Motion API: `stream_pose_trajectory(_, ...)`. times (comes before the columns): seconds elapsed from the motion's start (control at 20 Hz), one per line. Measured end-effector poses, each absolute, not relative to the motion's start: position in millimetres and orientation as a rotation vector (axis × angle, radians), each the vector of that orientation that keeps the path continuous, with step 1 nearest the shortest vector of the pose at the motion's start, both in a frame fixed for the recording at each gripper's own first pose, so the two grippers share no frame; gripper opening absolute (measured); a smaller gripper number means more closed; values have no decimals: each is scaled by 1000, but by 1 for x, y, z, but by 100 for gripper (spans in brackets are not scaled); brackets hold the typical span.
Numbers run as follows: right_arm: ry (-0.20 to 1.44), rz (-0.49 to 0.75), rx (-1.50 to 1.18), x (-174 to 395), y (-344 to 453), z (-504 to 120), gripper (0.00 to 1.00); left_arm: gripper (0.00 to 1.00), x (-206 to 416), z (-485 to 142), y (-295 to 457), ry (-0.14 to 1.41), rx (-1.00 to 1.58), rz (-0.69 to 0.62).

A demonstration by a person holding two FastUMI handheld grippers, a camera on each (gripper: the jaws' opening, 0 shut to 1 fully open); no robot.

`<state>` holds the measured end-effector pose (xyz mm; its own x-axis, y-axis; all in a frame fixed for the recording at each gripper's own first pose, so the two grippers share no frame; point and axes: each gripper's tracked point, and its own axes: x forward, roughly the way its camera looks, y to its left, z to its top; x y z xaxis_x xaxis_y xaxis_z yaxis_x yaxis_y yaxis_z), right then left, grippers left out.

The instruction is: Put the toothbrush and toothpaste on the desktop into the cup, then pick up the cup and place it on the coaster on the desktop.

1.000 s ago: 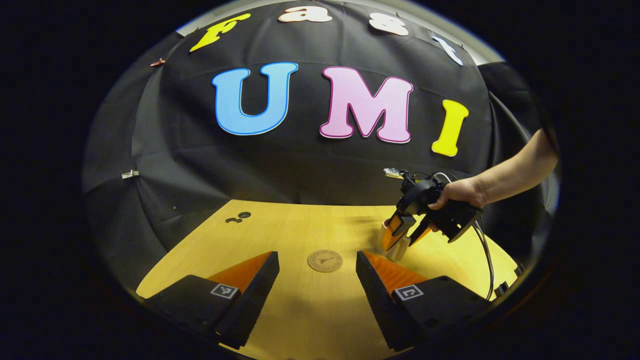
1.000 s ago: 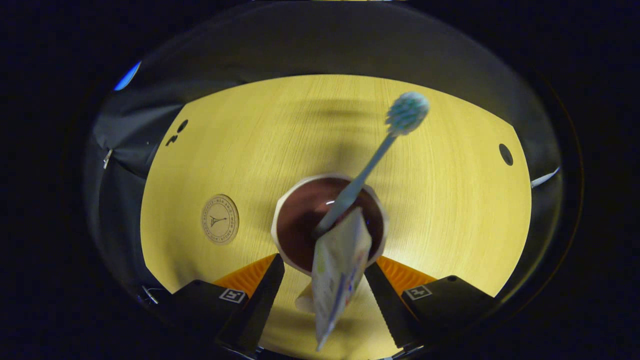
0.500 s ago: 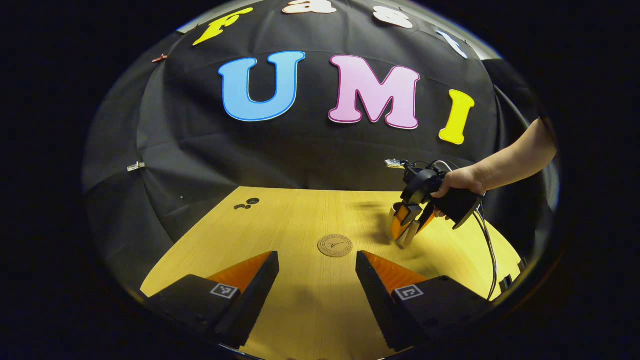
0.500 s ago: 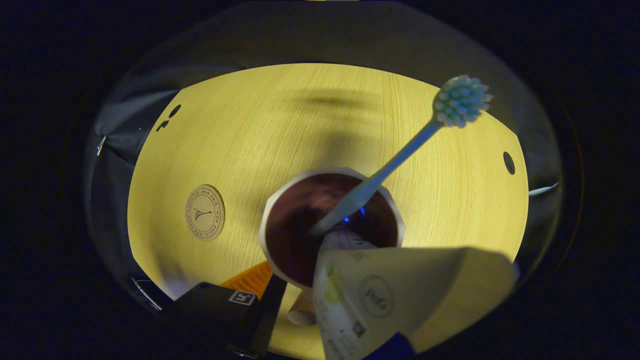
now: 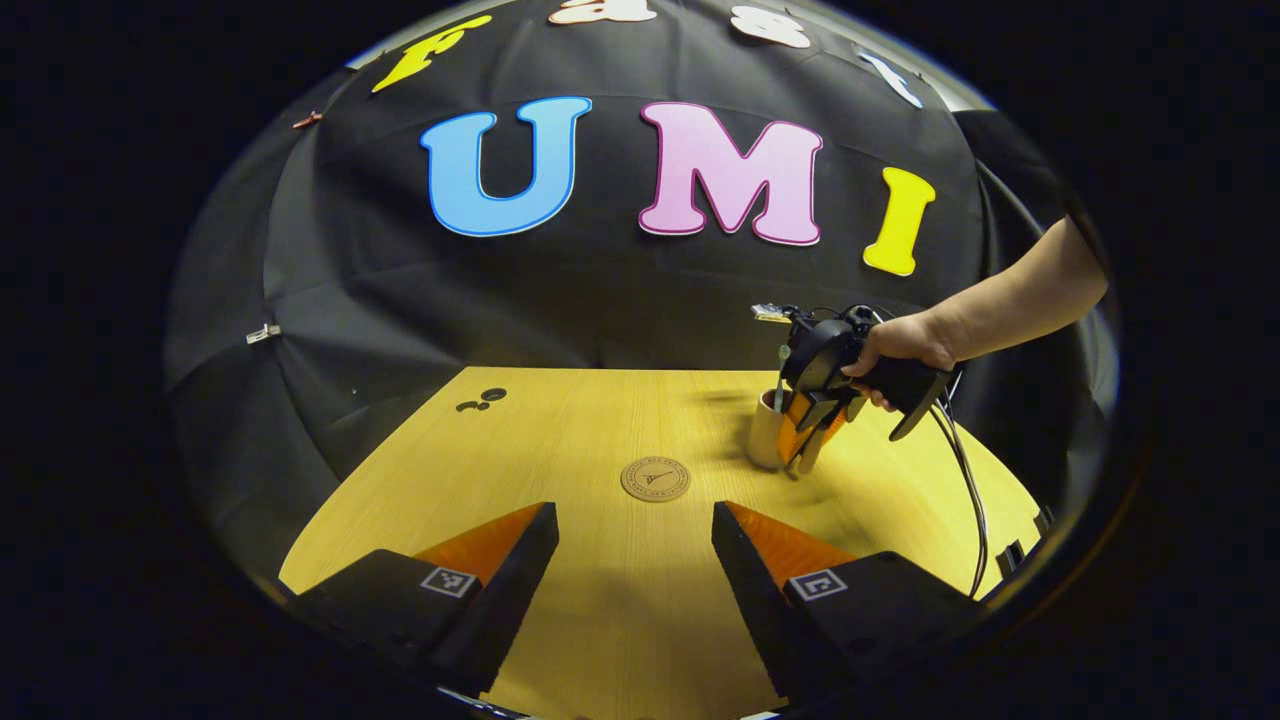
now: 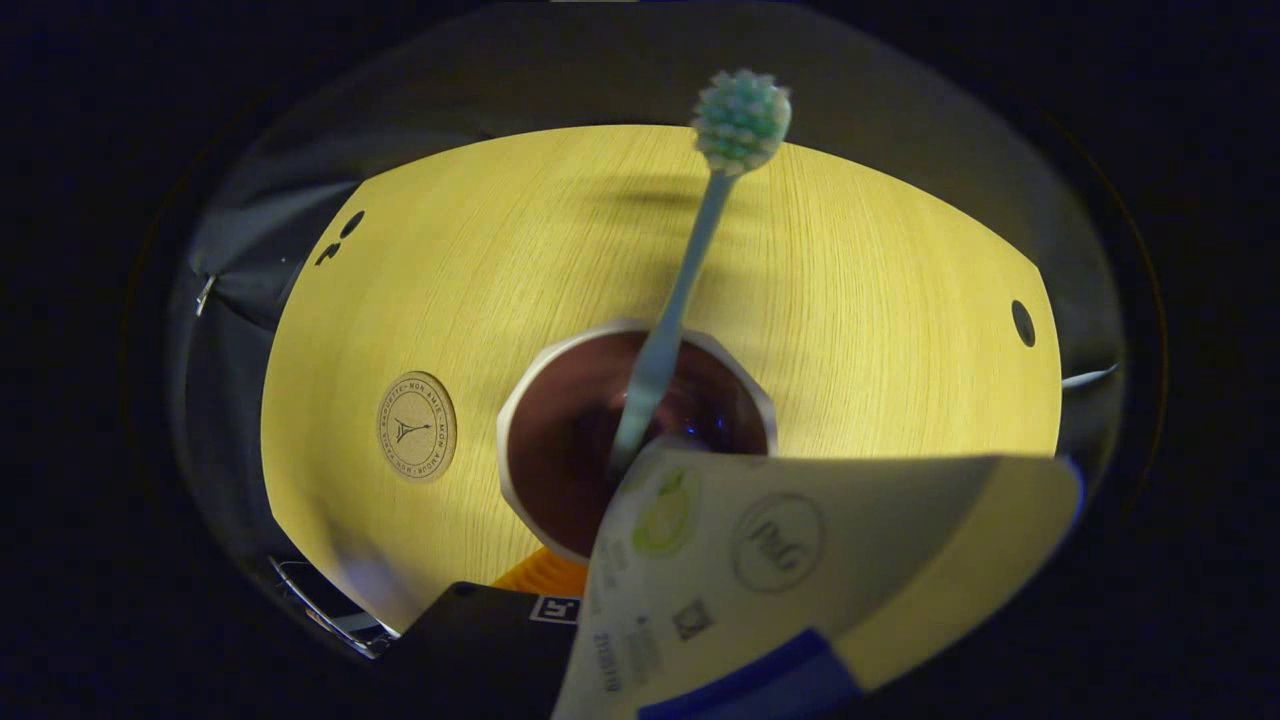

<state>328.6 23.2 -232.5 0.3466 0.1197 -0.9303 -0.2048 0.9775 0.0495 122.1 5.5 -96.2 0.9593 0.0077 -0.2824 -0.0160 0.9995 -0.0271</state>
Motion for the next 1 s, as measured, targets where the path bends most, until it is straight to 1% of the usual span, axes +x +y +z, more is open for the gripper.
stream_pose_trajectory(0.2,1179,231,-113,326,21,-233,23,98,117,-101,8,299,-31,24)
stream_pose_trajectory(0.3,1151,240,-149,326,22,-231,19,98,115,-104,10,306,-36,30)
stream_pose_trajectory(0.6,1101,291,-149,323,45,-206,18,98,111,-109,9,307,-43,27)
stream_pose_trajectory(0.8,1091,353,-161,315,80,-193,18,98,107,-114,11,314,-58,36)
stream_pose_trajectory(1.0,1088,413,-192,309,120,-193,18,98,99,-122,18,329,-66,62)
